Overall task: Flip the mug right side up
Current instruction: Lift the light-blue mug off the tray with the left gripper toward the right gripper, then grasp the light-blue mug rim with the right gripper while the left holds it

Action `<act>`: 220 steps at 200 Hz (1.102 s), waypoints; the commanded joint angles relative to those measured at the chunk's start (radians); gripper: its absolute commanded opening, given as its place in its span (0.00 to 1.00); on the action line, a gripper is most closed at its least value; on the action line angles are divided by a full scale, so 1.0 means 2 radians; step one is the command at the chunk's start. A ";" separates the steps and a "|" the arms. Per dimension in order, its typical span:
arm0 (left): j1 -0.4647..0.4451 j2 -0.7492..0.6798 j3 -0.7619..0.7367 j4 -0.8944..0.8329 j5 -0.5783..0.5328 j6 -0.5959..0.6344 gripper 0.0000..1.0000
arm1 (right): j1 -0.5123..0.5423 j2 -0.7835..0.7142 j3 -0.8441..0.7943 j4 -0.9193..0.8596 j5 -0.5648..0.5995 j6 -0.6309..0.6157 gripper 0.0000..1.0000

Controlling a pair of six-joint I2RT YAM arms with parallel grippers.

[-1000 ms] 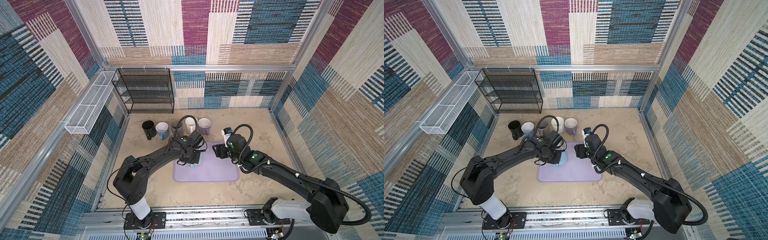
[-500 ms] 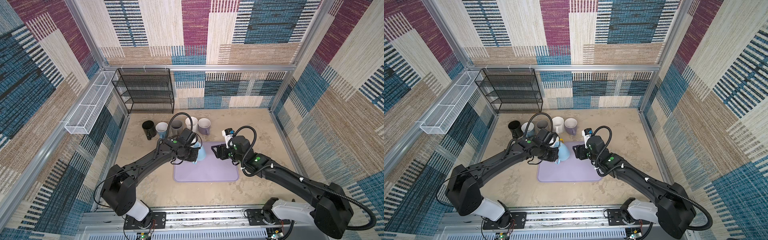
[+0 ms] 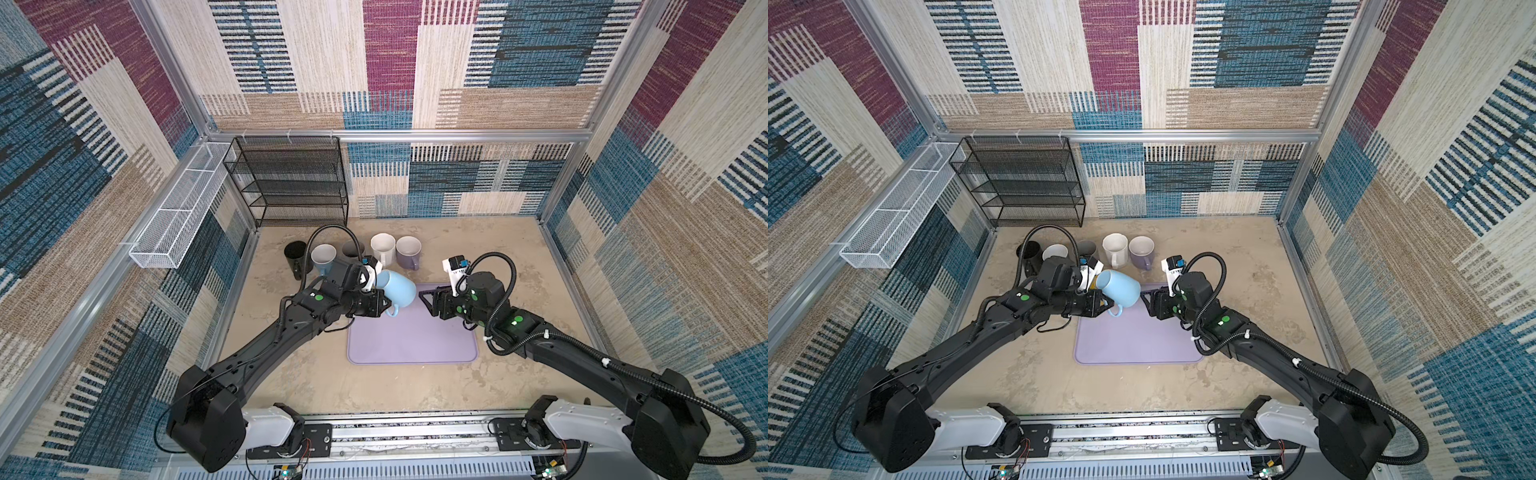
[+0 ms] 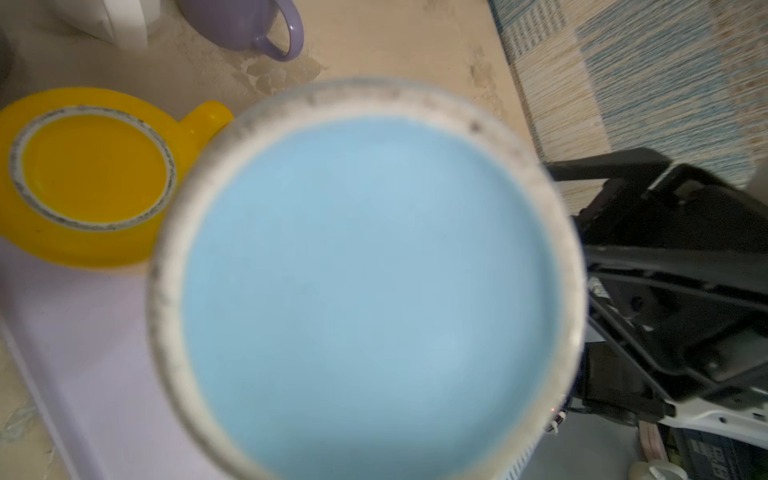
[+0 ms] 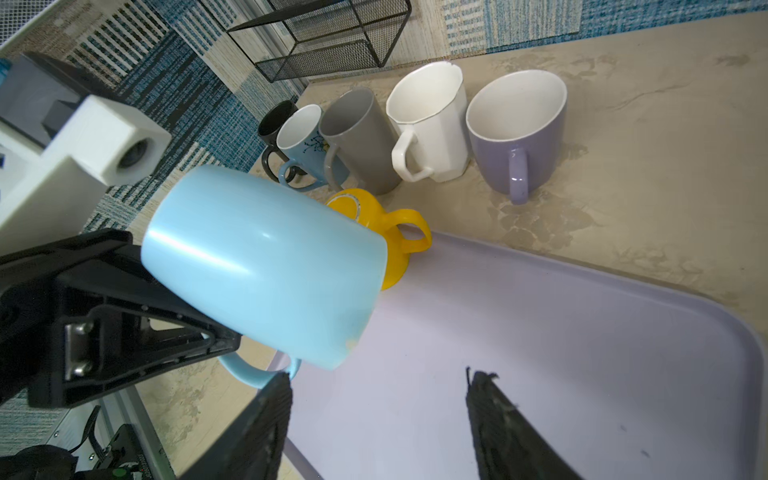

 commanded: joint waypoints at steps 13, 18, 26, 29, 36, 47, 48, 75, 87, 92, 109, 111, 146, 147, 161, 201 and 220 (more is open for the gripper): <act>0.014 -0.029 -0.019 0.103 0.031 -0.036 0.00 | 0.000 0.008 -0.001 0.046 -0.030 0.006 0.69; 0.014 -0.031 -0.020 0.104 0.032 -0.036 0.00 | 0.000 0.010 -0.003 0.051 -0.036 0.008 0.68; 0.016 -0.034 -0.022 0.109 0.037 -0.034 0.00 | 0.000 0.012 -0.004 0.058 -0.045 0.010 0.68; 0.016 -0.035 -0.024 0.112 0.039 -0.034 0.00 | 0.000 0.013 -0.004 0.061 -0.048 0.011 0.68; 0.017 -0.037 -0.027 0.119 0.045 -0.035 0.00 | 0.000 0.016 -0.005 0.067 -0.055 0.012 0.68; 0.019 -0.041 -0.033 0.129 0.051 -0.037 0.00 | 0.000 0.020 -0.007 0.074 -0.063 0.015 0.68; 0.019 -0.042 -0.033 0.130 0.051 -0.037 0.00 | 0.000 0.020 -0.007 0.075 -0.064 0.015 0.68; 0.023 -0.049 -0.045 0.154 0.054 -0.041 0.00 | 0.000 0.032 -0.007 0.085 -0.079 0.020 0.68; 0.024 -0.052 -0.051 0.169 0.061 -0.042 0.00 | 0.000 0.035 -0.007 0.091 -0.085 0.022 0.68; 0.024 -0.053 -0.054 0.176 0.064 -0.044 0.00 | 0.000 0.035 -0.008 0.095 -0.087 0.022 0.68; 0.026 -0.061 -0.069 0.204 0.070 -0.048 0.00 | 0.000 0.038 -0.010 0.107 -0.101 0.026 0.68; 0.025 -0.061 -0.071 0.209 0.071 -0.049 0.00 | 0.000 0.038 -0.010 0.109 -0.102 0.026 0.68; 0.030 -0.073 -0.103 0.289 0.104 -0.068 0.00 | 0.000 0.041 -0.018 0.143 -0.131 0.038 0.68; 0.030 -0.073 -0.104 0.289 0.104 -0.068 0.00 | 0.000 0.041 -0.018 0.144 -0.132 0.038 0.68; 0.031 -0.072 -0.106 0.304 0.114 -0.074 0.00 | 0.000 0.042 -0.019 0.154 -0.140 0.043 0.68; 0.034 -0.068 -0.123 0.384 0.167 -0.101 0.00 | 0.000 0.039 -0.029 0.192 -0.166 0.058 0.68; 0.034 -0.066 -0.130 0.414 0.185 -0.113 0.00 | 0.000 0.035 -0.034 0.209 -0.177 0.065 0.67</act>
